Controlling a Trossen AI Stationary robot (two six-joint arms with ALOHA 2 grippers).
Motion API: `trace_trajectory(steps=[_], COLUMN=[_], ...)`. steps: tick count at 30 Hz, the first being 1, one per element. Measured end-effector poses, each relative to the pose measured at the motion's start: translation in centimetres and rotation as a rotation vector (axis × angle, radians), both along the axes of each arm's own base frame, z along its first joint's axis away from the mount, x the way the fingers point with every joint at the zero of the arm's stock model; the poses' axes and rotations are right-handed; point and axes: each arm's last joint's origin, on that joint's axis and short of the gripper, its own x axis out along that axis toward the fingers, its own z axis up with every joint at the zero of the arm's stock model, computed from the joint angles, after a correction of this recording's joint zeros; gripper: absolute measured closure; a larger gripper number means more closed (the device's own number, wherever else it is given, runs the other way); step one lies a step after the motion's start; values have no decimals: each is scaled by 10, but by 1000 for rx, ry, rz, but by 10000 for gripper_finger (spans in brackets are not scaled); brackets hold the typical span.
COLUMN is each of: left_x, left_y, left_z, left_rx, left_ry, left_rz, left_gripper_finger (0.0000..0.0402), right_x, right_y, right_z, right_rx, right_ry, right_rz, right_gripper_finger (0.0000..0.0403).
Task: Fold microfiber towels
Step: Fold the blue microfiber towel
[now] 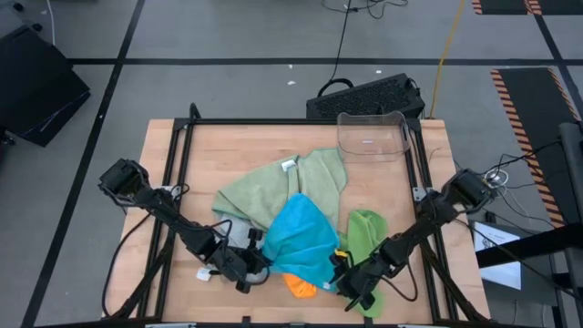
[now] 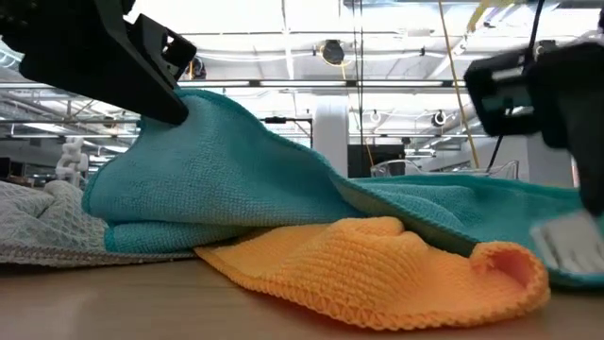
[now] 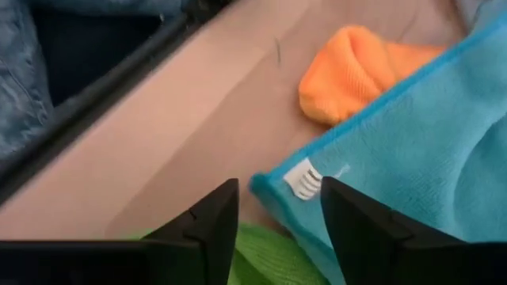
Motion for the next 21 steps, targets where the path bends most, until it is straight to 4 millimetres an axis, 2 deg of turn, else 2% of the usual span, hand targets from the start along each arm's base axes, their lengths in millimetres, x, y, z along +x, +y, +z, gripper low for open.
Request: trace_trajectory(steps=[4,11,16,21], left_x=[0,0,0,-2], left_y=[0,0,0,-4], left_z=[0,0,0,0], left_rx=[1,2,-8,-55], left_ry=[-1,0,1,8], left_rz=[-1,-2,6,25], left_gripper_finger=[376,376,376,375], right_x=[4,3,3,0], right_y=[-2,-4,-5,-5], right_z=[-3,-5,0,14], right_rx=[28,26,32,27], right_ry=[25,51,26,-24], right_rz=[16,37,27,-70], right_gripper_finger=[277,391,396,400])
